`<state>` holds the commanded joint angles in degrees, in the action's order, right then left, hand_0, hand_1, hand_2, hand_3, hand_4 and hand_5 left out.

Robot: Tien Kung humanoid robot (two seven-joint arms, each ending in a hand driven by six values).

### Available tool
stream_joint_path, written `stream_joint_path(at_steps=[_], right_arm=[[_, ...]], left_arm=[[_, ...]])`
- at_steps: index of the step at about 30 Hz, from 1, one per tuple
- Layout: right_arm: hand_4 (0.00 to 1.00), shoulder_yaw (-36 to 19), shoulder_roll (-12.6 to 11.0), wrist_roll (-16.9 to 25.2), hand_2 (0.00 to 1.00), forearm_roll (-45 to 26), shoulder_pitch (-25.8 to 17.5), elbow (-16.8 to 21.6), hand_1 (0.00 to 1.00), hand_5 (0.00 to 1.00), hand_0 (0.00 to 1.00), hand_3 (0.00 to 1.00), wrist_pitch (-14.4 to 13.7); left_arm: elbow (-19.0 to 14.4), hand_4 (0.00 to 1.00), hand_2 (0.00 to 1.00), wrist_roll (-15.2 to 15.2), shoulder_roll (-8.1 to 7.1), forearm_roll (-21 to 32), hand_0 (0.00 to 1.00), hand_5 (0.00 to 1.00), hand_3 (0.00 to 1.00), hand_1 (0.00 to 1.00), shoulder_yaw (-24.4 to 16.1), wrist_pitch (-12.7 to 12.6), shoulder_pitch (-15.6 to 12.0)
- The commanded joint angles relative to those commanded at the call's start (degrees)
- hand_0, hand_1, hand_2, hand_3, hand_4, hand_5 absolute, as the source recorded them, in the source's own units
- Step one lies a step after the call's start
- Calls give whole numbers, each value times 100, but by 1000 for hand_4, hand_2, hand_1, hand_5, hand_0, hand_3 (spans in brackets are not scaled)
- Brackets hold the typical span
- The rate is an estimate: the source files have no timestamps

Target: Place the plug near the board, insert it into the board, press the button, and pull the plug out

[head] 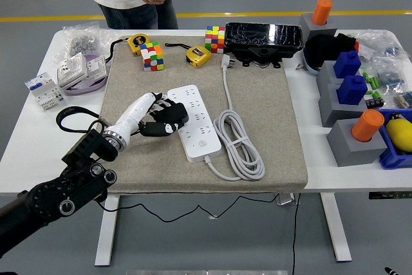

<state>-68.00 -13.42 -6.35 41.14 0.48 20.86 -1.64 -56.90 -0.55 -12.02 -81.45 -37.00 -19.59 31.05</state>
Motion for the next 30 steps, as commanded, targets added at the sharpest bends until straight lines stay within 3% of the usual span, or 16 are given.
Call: stream_joint_path(at_steps=[11, 30], right_arm=[[901, 19, -1, 3, 664, -4, 11, 11, 644, 425, 543, 561, -1], [900, 30, -5, 2, 664, -3, 11, 4, 645, 425, 542, 562, 0]], left_arm=[[82, 471, 414, -13, 47, 51, 412, 67, 514, 382, 76, -7, 27], [132, 492, 431, 124, 43, 58, 429, 63, 528, 411, 119, 230, 50]])
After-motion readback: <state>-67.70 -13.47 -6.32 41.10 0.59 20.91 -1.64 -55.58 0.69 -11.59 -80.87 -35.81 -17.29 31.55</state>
